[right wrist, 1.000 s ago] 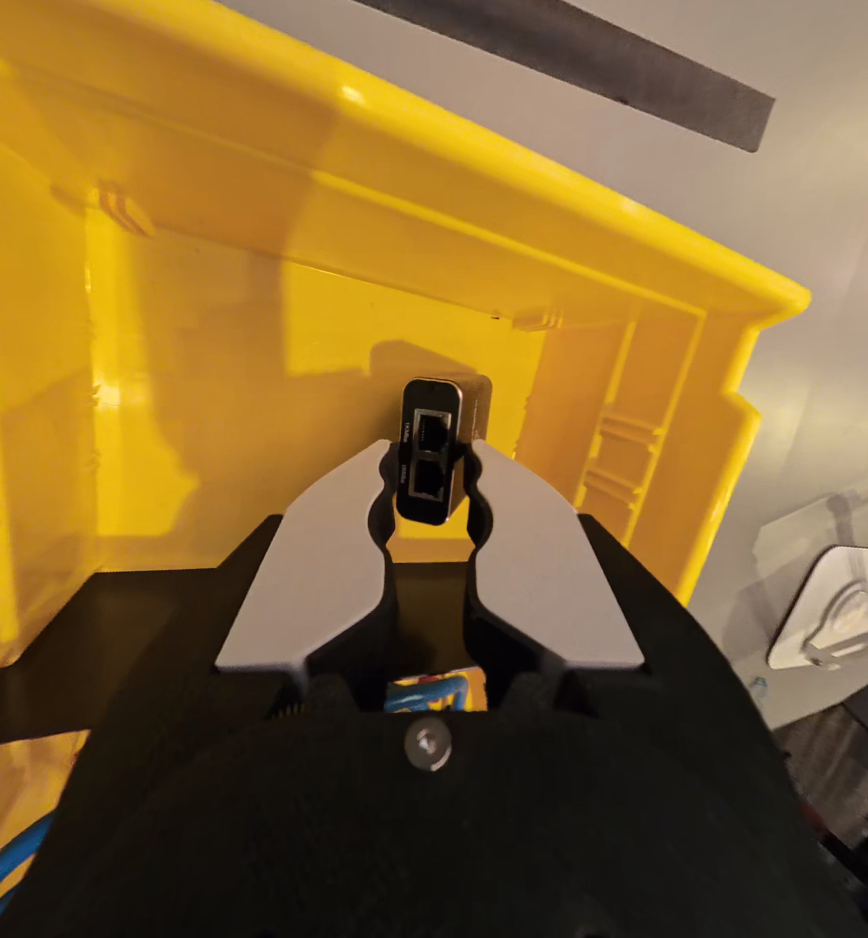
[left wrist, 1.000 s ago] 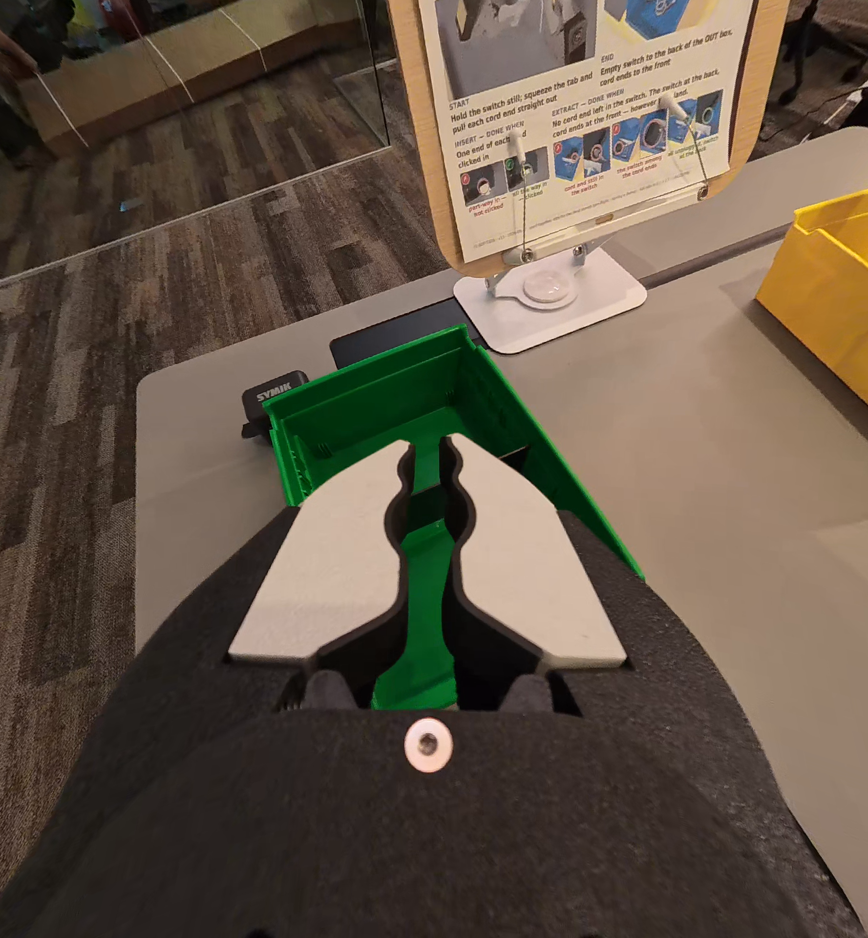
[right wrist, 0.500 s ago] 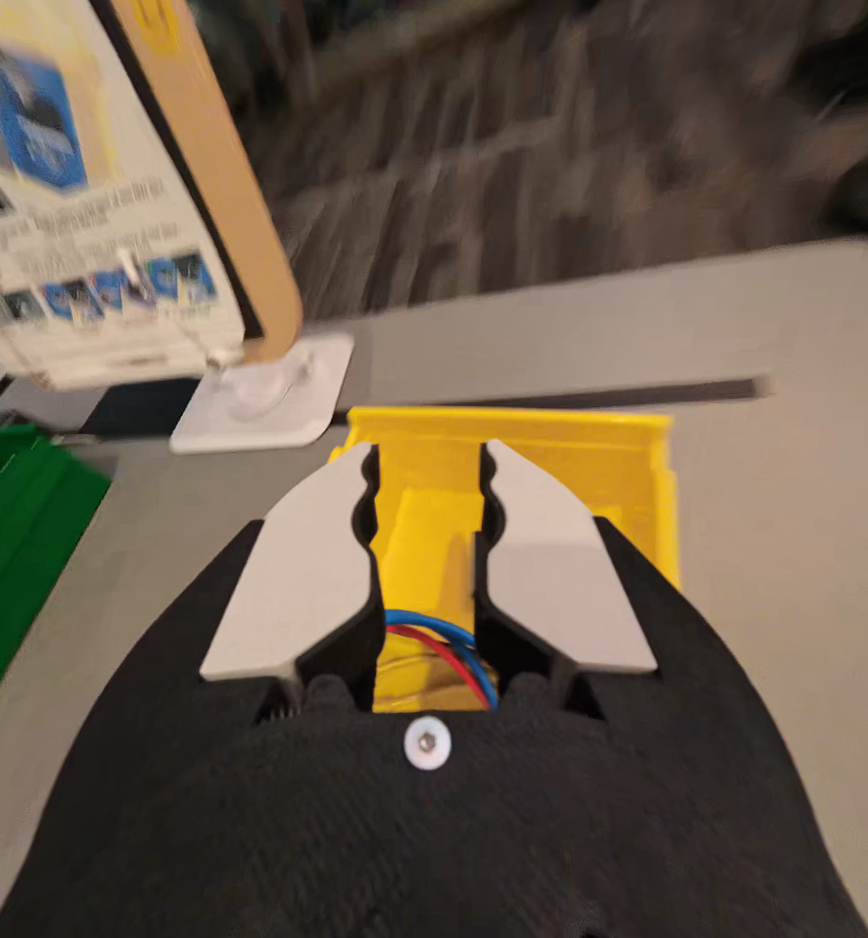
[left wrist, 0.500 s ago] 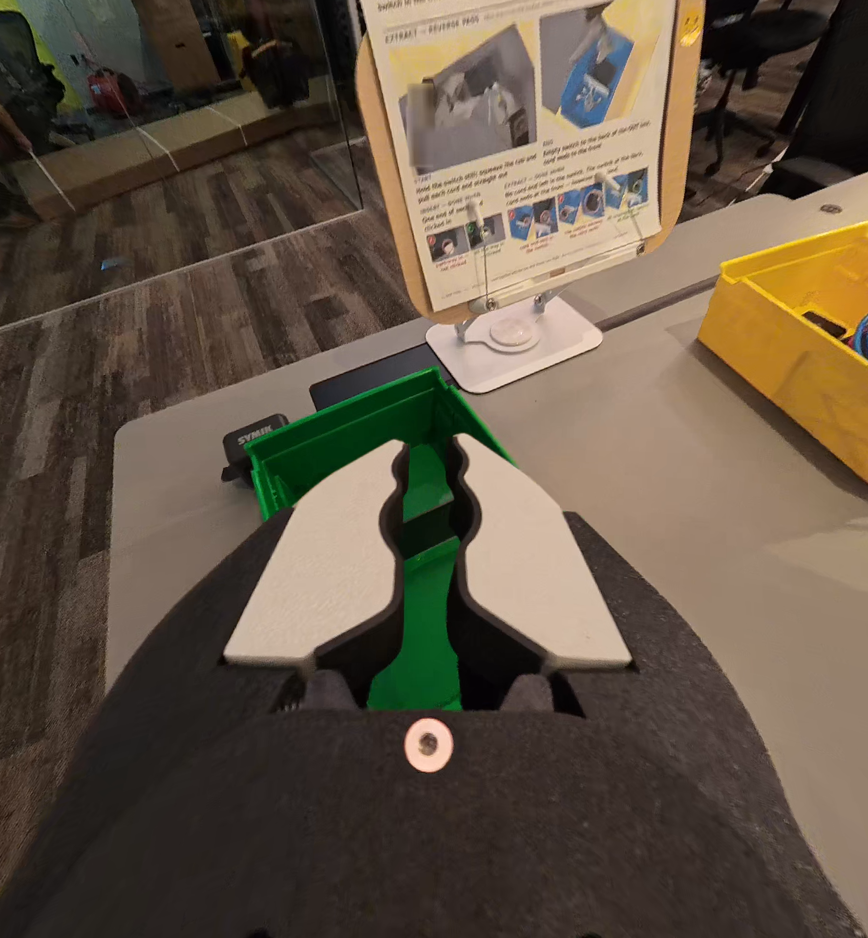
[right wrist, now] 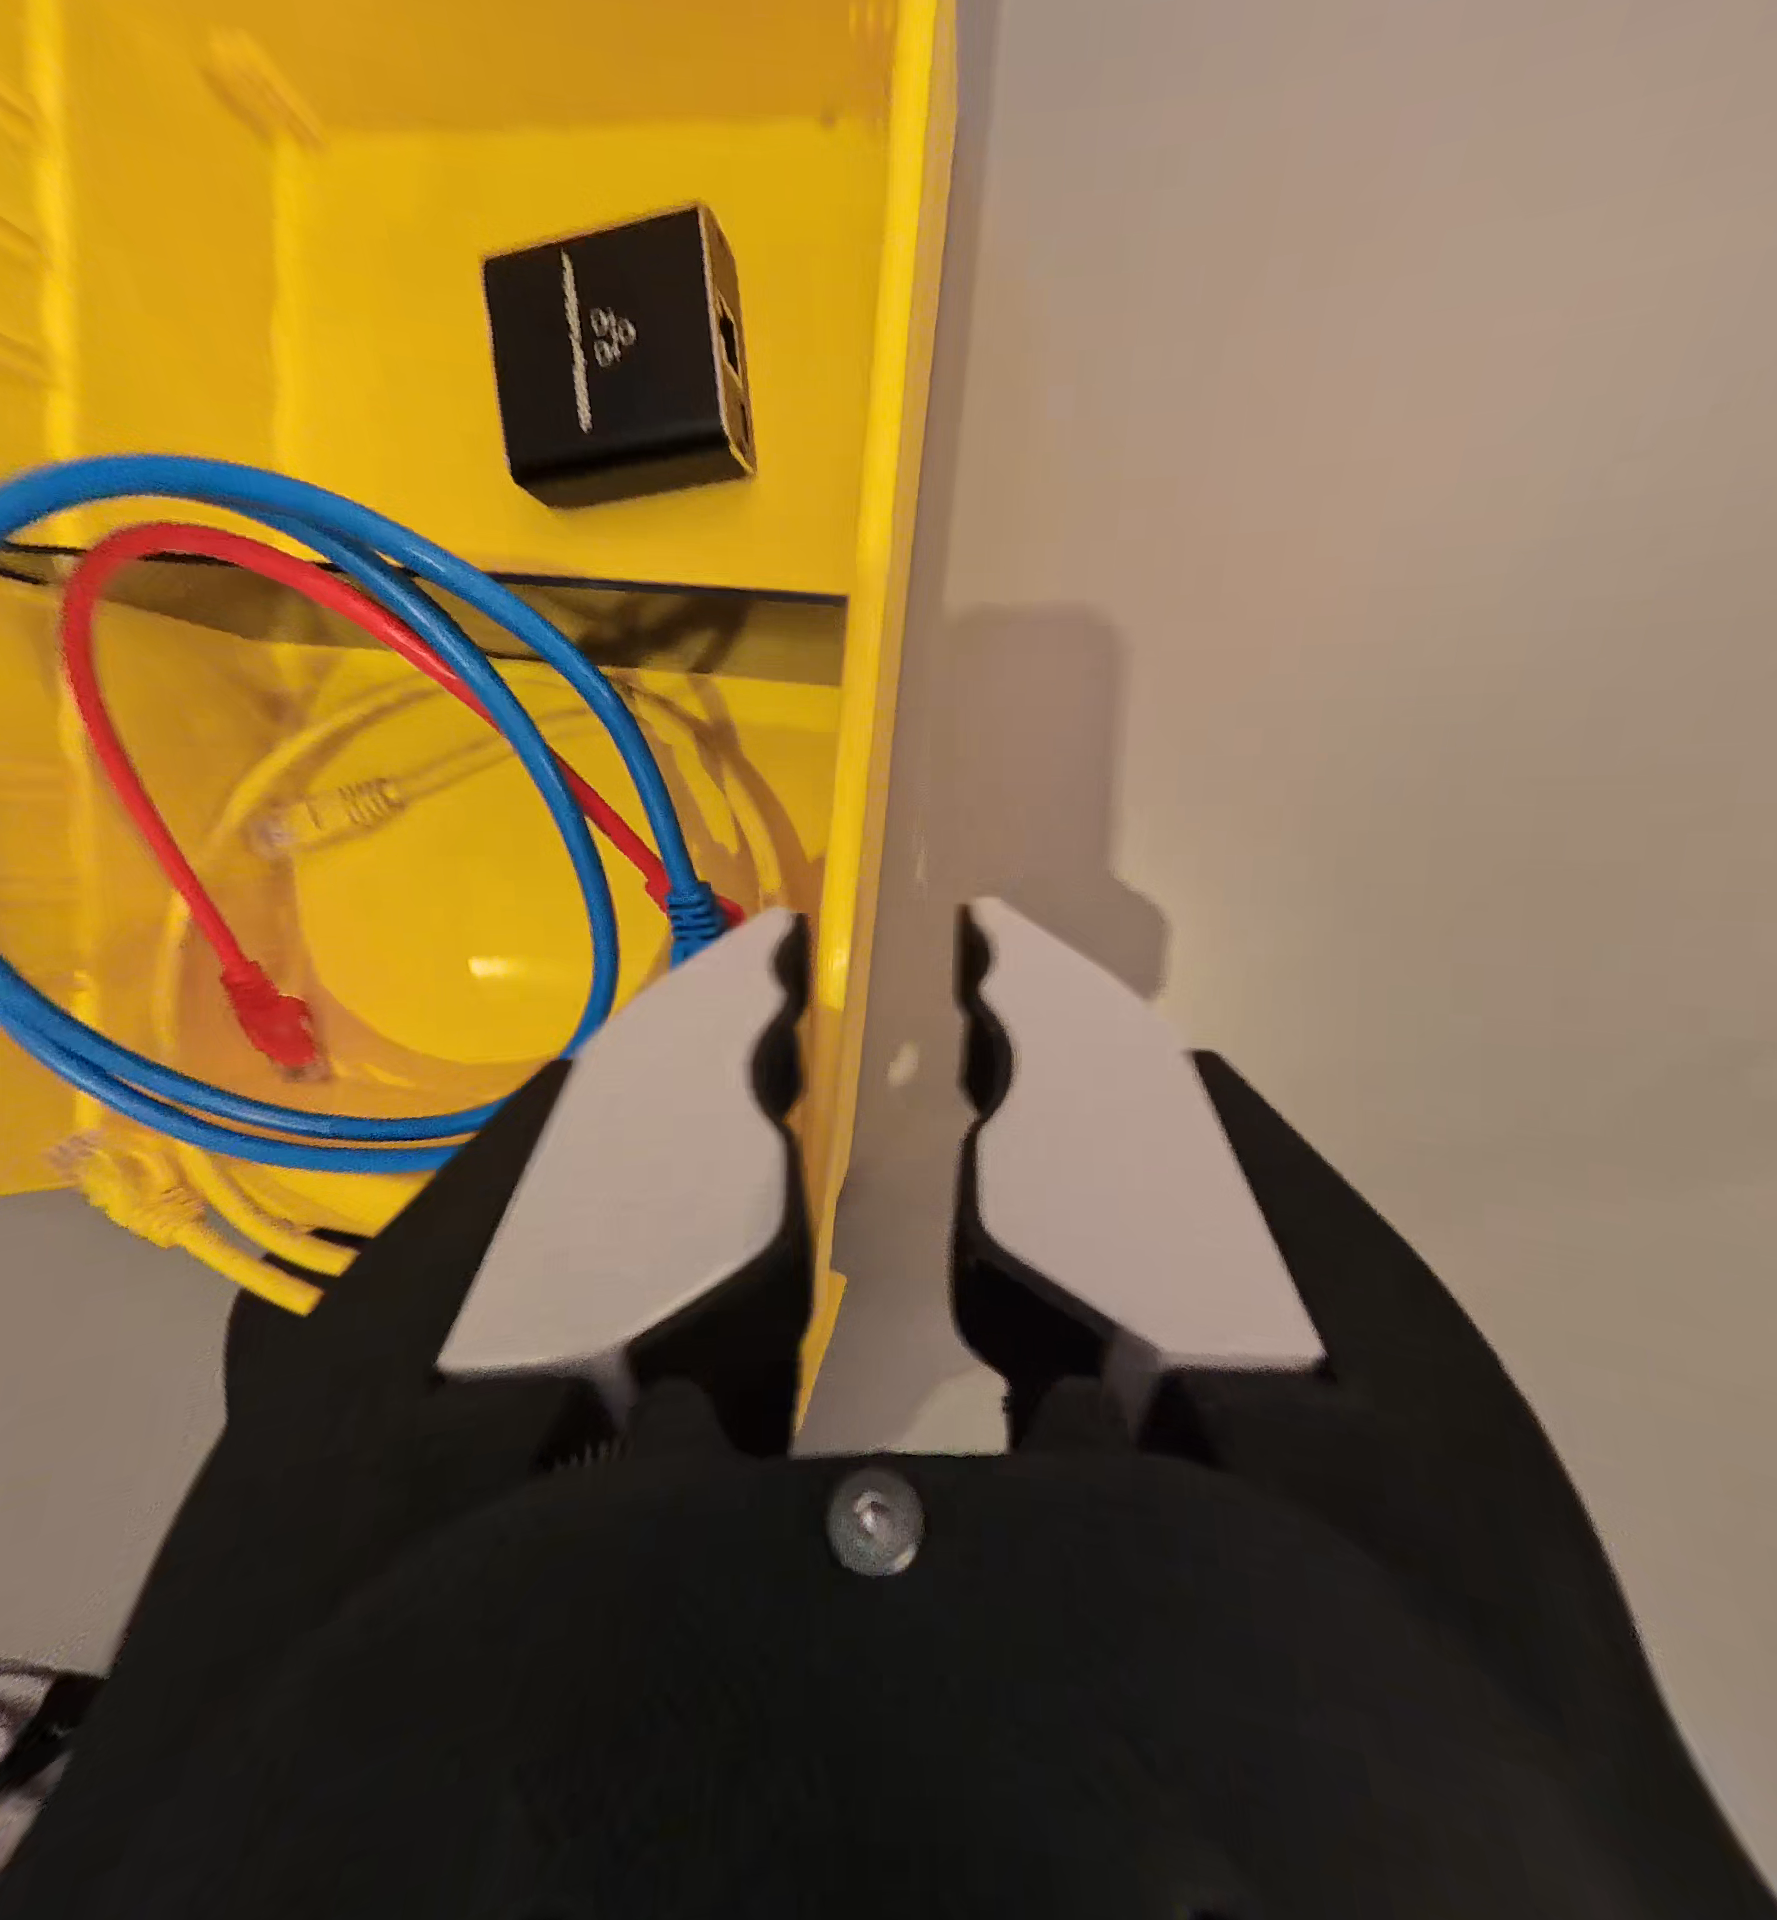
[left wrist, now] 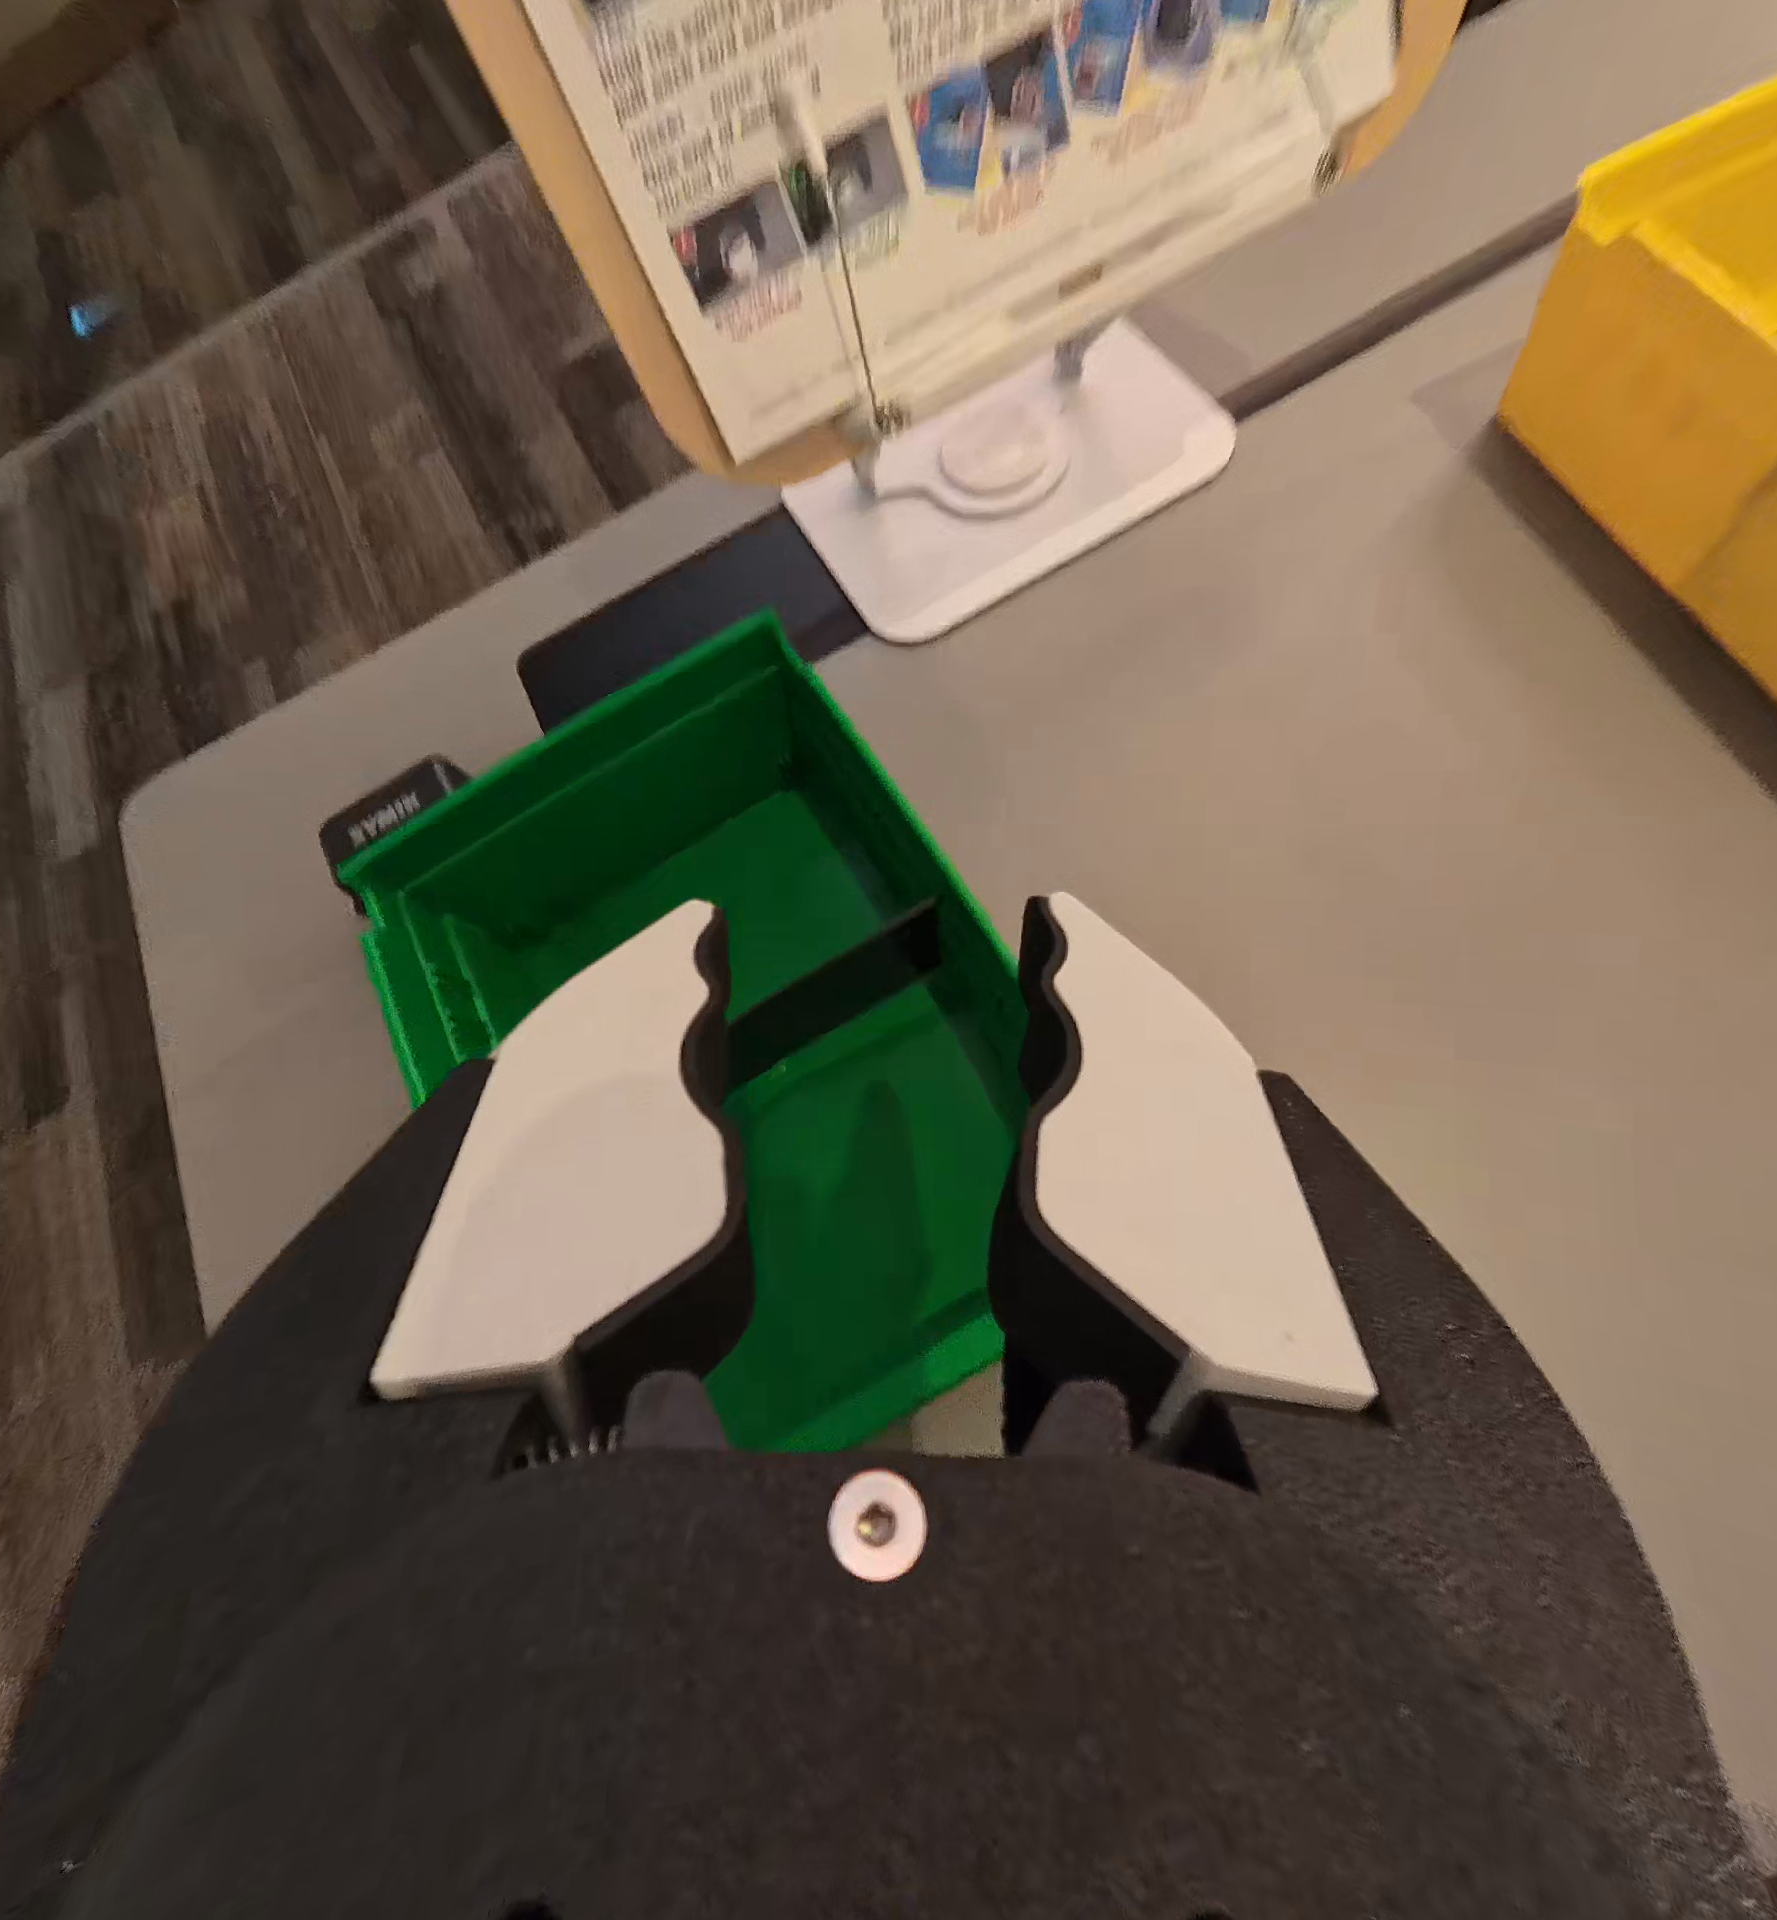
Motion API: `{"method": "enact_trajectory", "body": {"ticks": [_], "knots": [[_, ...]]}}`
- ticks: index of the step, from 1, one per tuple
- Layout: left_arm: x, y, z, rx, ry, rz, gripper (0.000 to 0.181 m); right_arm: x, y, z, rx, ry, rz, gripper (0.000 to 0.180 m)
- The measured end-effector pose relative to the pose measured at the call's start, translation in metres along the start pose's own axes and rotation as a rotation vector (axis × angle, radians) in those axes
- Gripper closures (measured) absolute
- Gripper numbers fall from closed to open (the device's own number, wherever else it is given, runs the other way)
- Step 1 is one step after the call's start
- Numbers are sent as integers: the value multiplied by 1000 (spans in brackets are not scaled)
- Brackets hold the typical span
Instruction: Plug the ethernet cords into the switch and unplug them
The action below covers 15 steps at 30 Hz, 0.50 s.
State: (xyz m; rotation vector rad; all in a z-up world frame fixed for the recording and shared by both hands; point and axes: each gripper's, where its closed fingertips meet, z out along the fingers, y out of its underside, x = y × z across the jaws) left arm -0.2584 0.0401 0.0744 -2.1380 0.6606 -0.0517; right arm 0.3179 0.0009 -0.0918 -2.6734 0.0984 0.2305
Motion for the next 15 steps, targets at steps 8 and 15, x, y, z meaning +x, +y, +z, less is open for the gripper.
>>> {"method": "enact_trajectory", "body": {"ticks": [8,15], "knots": [[-10,71,44,-409,23,-96,129,-5,1,9,-94,79,-125,173],[8,88,74,-544,160,-149,135,-7,-4,12,-61,57,-139,173]]}}
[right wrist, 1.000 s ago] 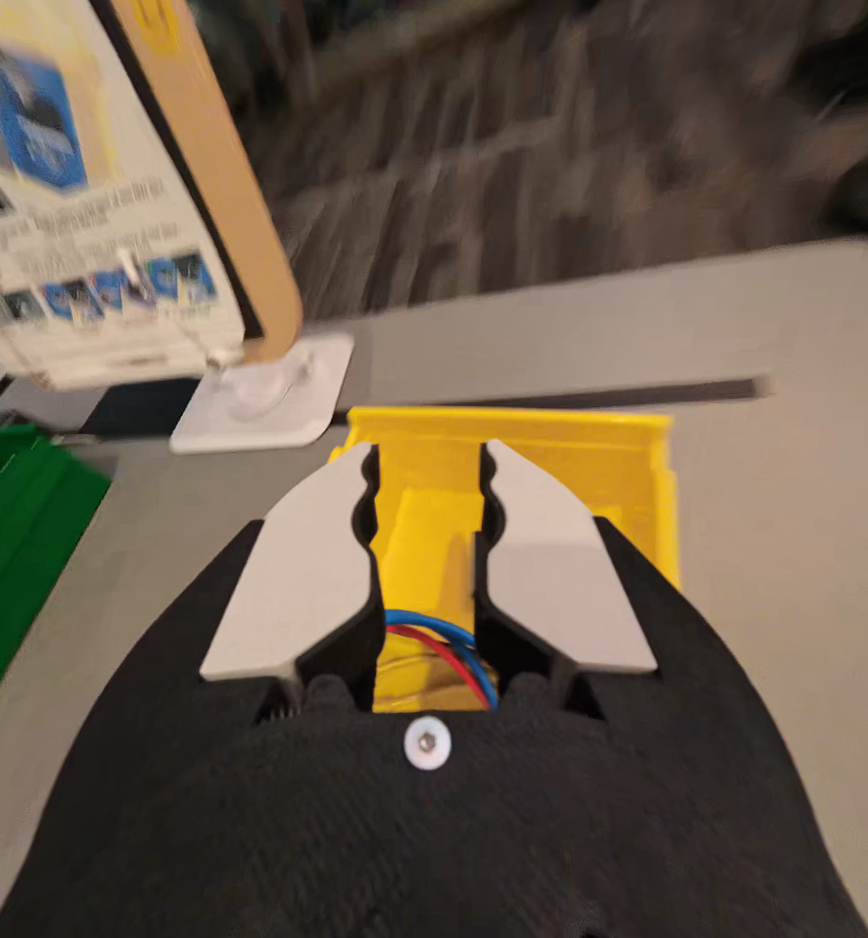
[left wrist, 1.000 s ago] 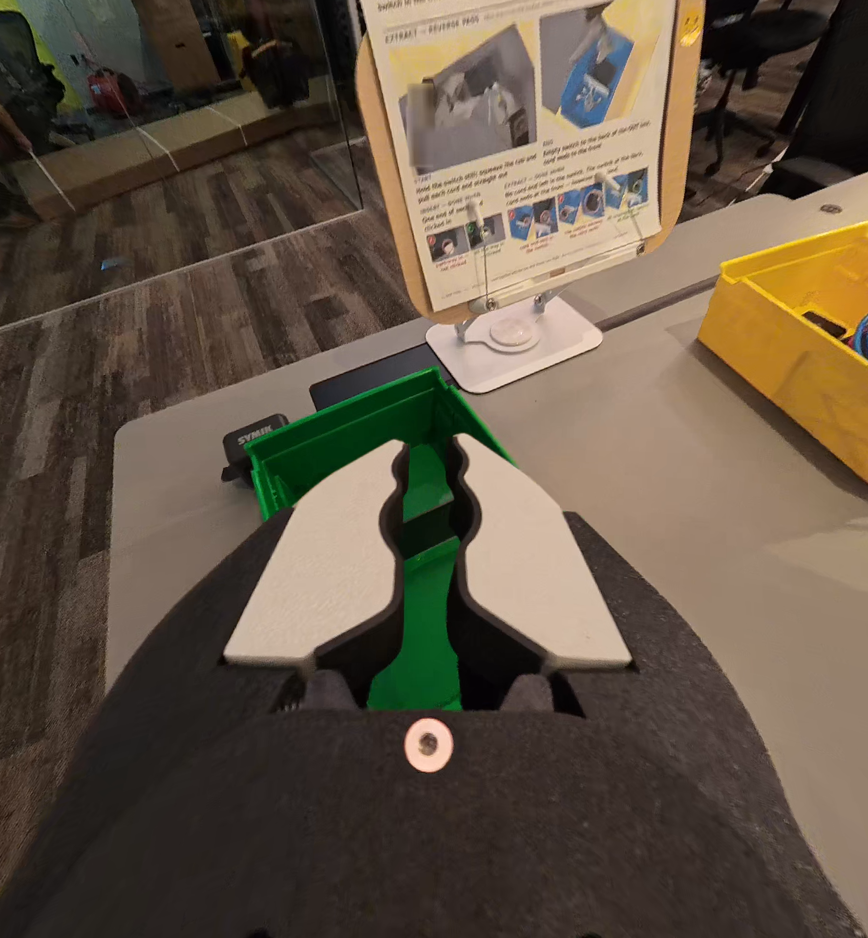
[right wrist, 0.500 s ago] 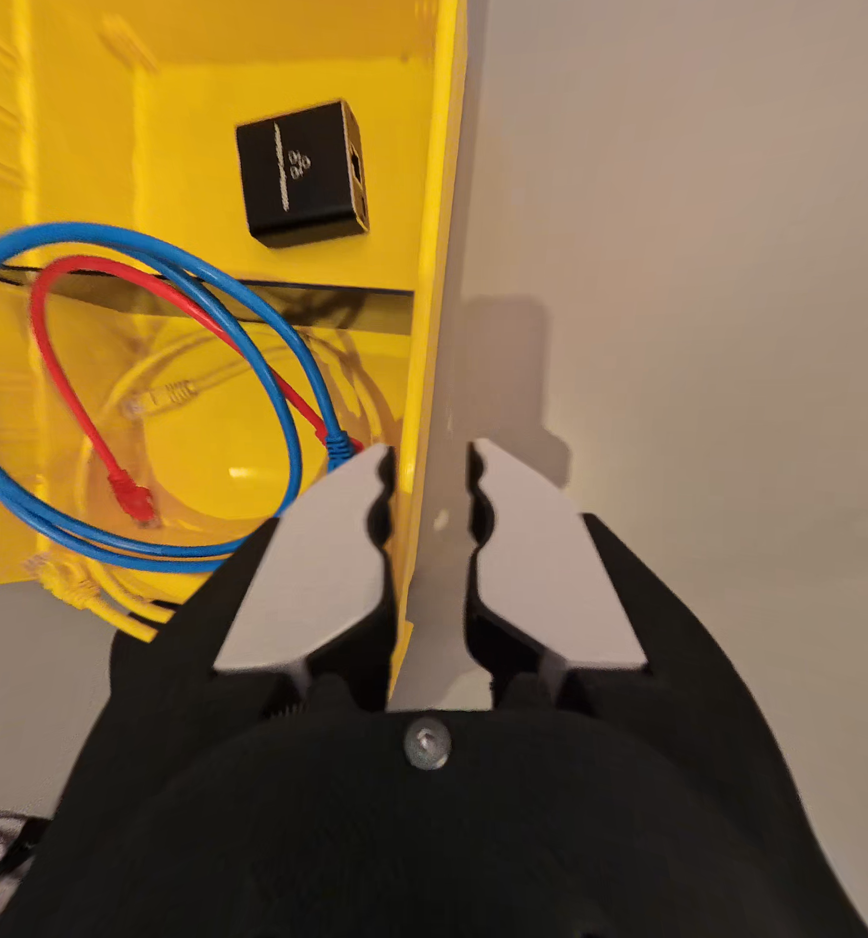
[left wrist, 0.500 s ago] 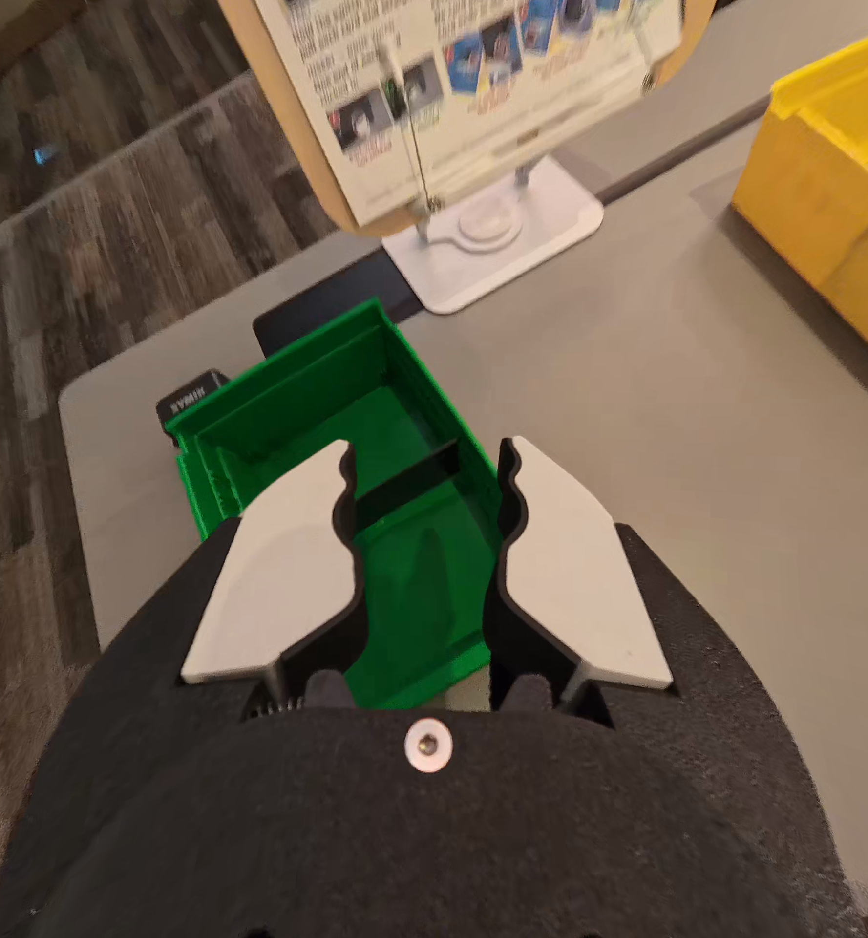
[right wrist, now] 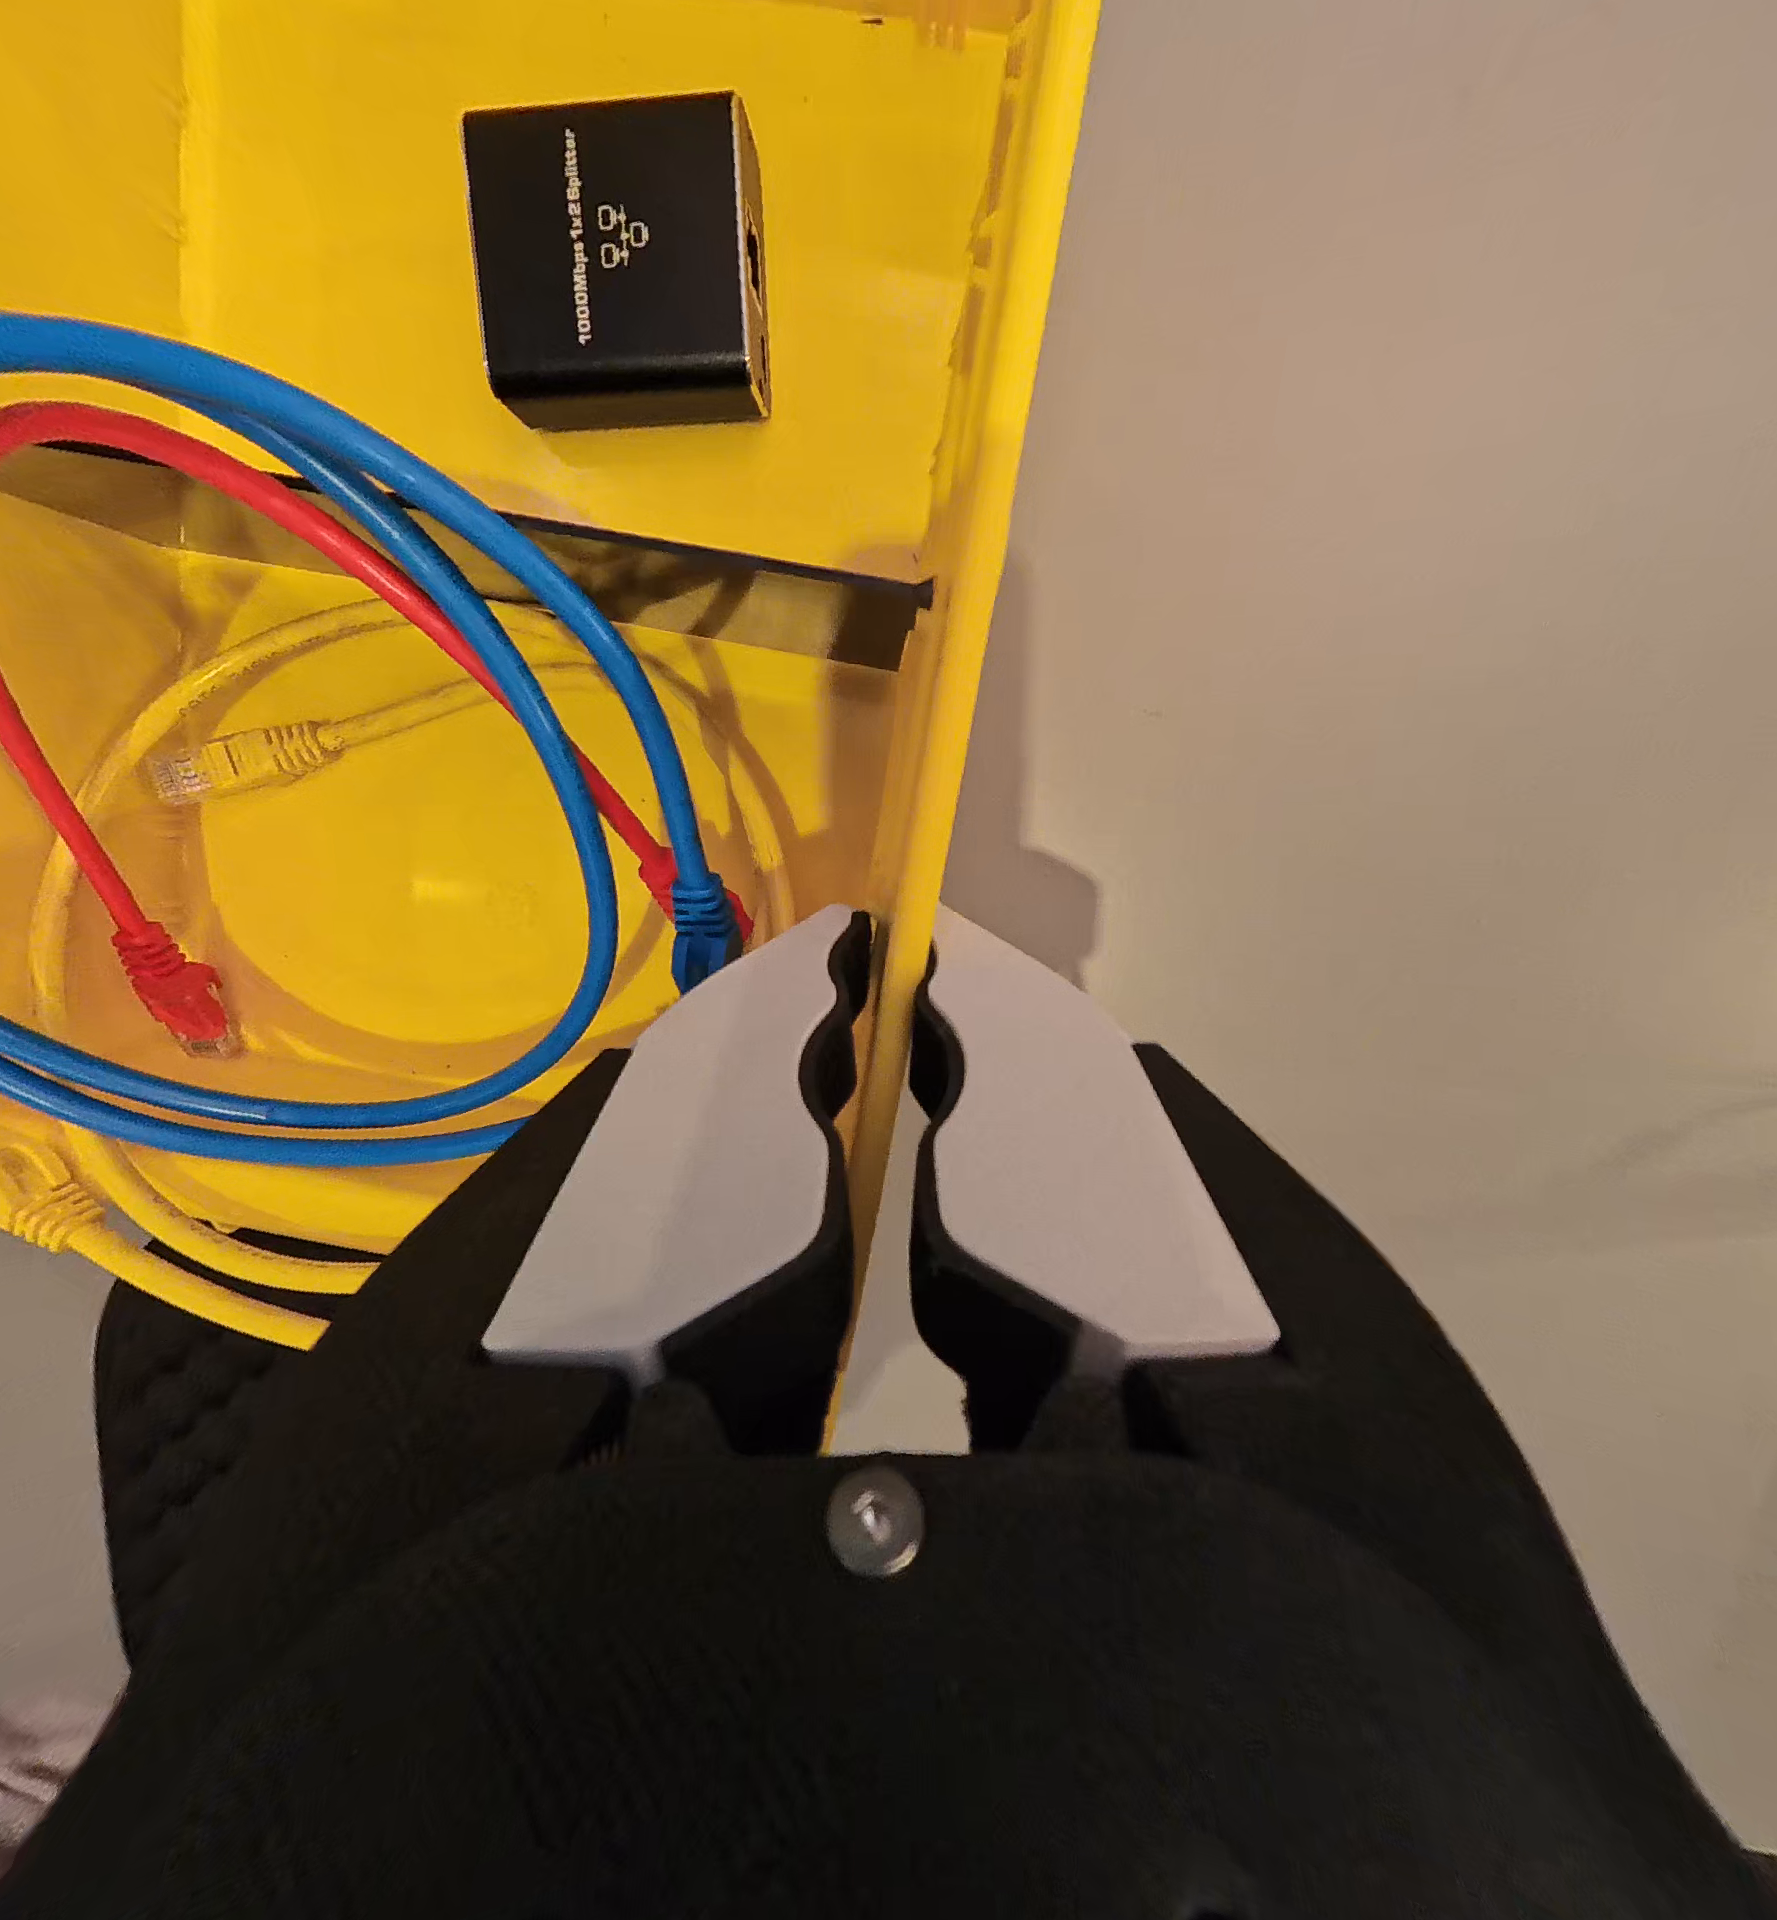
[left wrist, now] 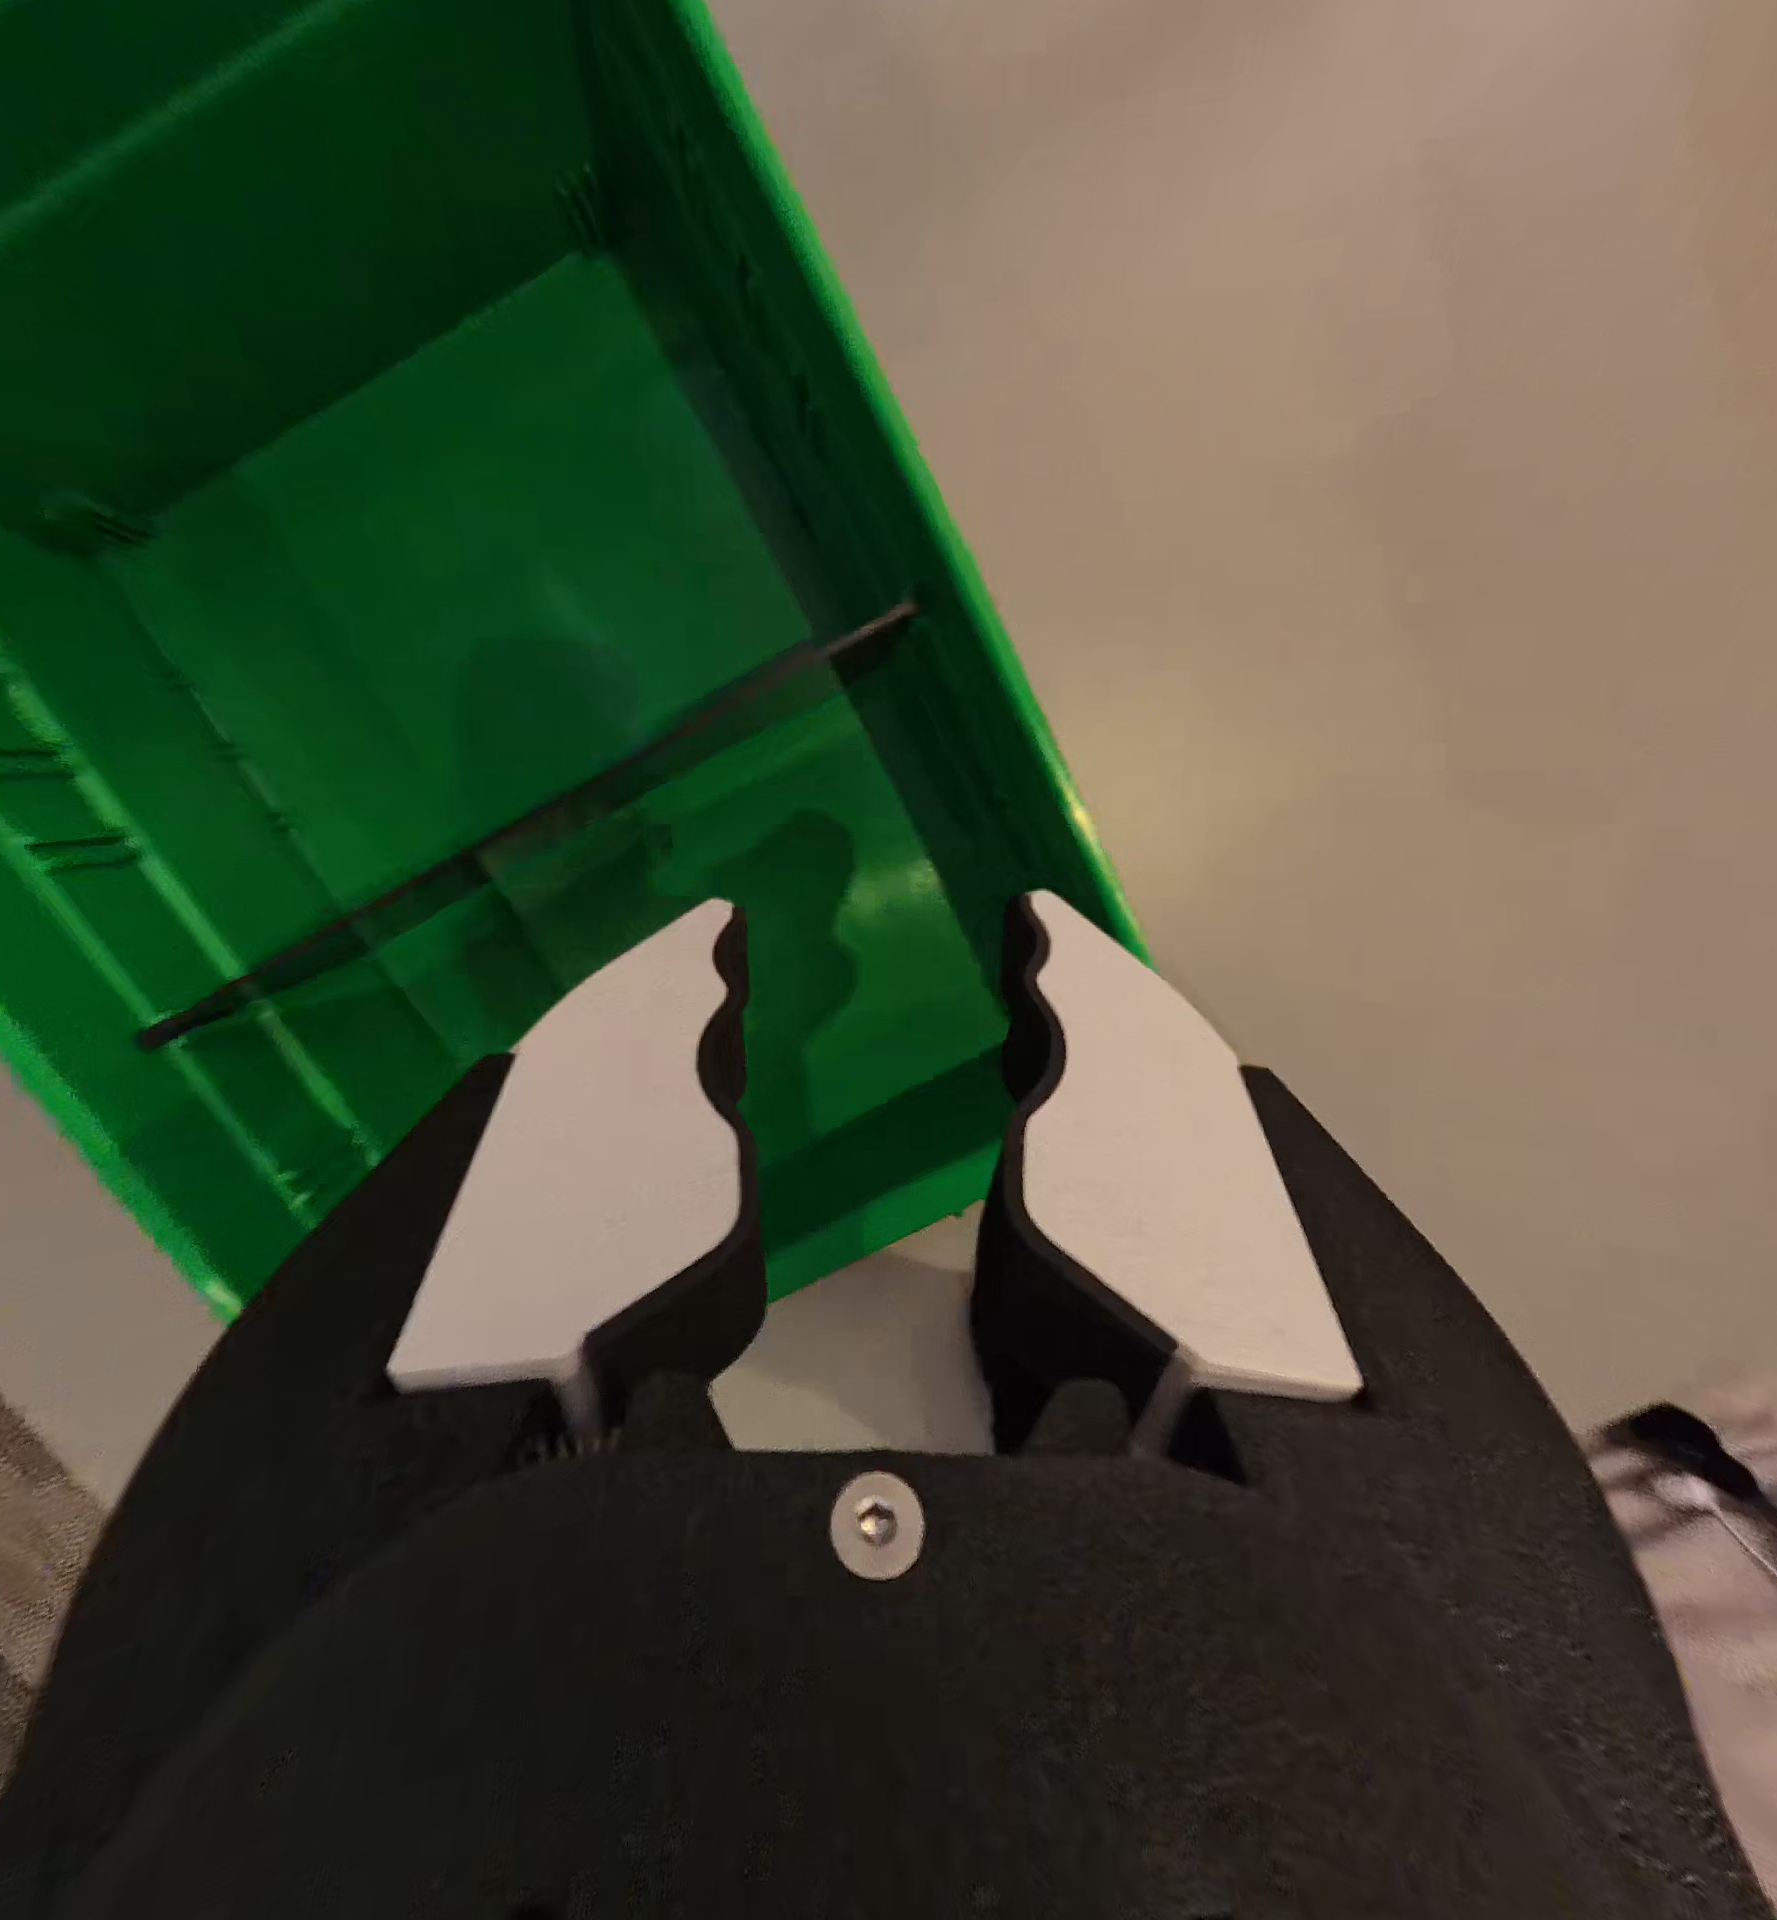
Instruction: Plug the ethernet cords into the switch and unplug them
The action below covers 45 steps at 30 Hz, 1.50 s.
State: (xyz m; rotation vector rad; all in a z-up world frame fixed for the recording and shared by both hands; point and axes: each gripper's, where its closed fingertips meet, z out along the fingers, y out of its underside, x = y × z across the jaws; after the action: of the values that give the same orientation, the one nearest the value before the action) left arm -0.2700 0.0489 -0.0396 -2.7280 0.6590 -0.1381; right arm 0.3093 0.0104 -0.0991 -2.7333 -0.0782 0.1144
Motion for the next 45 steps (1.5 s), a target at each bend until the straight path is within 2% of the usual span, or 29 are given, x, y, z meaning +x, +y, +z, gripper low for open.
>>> {"method": "enact_trajectory", "body": {"ticks": [7,11,15,18,22,27,29,32,37,41,45], "knots": [[8,-9,29,-85,-3,49,141,-18,-2,2,-36,-11,-84,173],[5,1,43,-167,10,34,144,-35,-3,4,-77,-20,-118,172],[13,5,50,-208,60,49,165,-62,-1,5,-151,-81,-90,173],[17,11,54,-263,36,88,181,-79,0,5,-205,-64,-125,173],[22,15,60,-314,14,134,181,-101,-3,8,-240,-72,-161,173],[30,13,52,-279,49,133,180,-118,-7,11,-250,-86,-216,172],[24,10,42,-224,46,104,175,-119,-7,11,-250,-88,-223,172],[22,0,22,-107,92,14,177,-119,-7,11,-248,-102,-216,172],[28,-16,11,-9,131,-41,163,-119,-7,11,-252,-89,-226,172],[41,-29,17,6,180,-62,159,-119,-7,11,-251,-88,-228,172],[44,-19,31,-101,136,-24,155,-119,-7,11,-254,-82,-231,172]]}}
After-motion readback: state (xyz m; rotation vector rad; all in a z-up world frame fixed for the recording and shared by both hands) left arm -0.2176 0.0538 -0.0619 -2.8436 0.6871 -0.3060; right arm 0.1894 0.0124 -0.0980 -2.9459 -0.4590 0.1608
